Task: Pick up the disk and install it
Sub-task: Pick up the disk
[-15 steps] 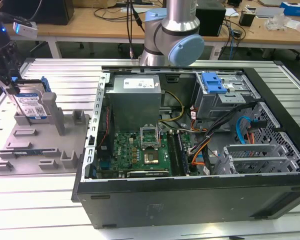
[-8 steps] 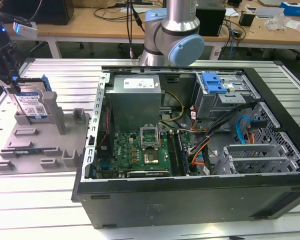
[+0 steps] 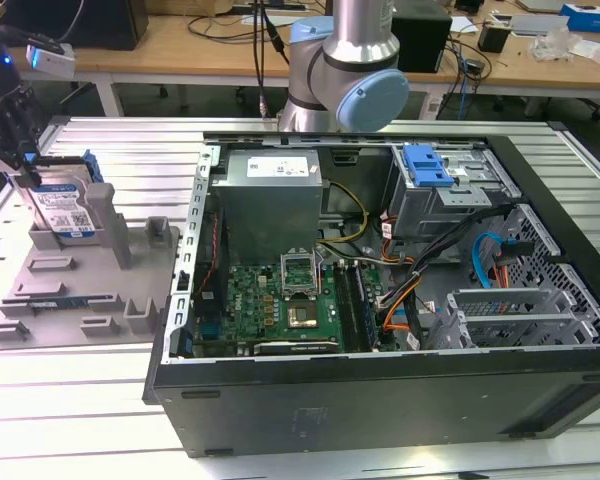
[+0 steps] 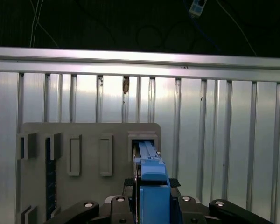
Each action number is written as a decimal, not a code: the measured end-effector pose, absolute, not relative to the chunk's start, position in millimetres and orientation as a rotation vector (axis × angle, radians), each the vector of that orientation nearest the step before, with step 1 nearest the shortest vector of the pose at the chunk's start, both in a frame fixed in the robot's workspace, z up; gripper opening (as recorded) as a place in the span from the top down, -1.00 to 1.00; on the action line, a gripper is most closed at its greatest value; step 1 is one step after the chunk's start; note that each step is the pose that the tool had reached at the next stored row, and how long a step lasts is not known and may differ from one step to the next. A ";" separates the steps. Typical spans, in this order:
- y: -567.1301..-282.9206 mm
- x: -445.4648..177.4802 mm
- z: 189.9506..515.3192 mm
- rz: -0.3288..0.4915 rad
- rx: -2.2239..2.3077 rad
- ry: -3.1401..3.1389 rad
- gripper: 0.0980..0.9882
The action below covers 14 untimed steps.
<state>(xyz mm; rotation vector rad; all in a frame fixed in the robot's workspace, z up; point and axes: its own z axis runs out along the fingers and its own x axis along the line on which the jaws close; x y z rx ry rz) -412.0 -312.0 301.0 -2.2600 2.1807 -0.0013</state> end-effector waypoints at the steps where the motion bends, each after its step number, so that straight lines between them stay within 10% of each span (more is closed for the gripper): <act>1: -312.0 -411.9 300.9 -0.001 -2.259 2.182 0.39; 14: -312.0 -411.9 300.3 -0.001 -2.254 2.187 0.39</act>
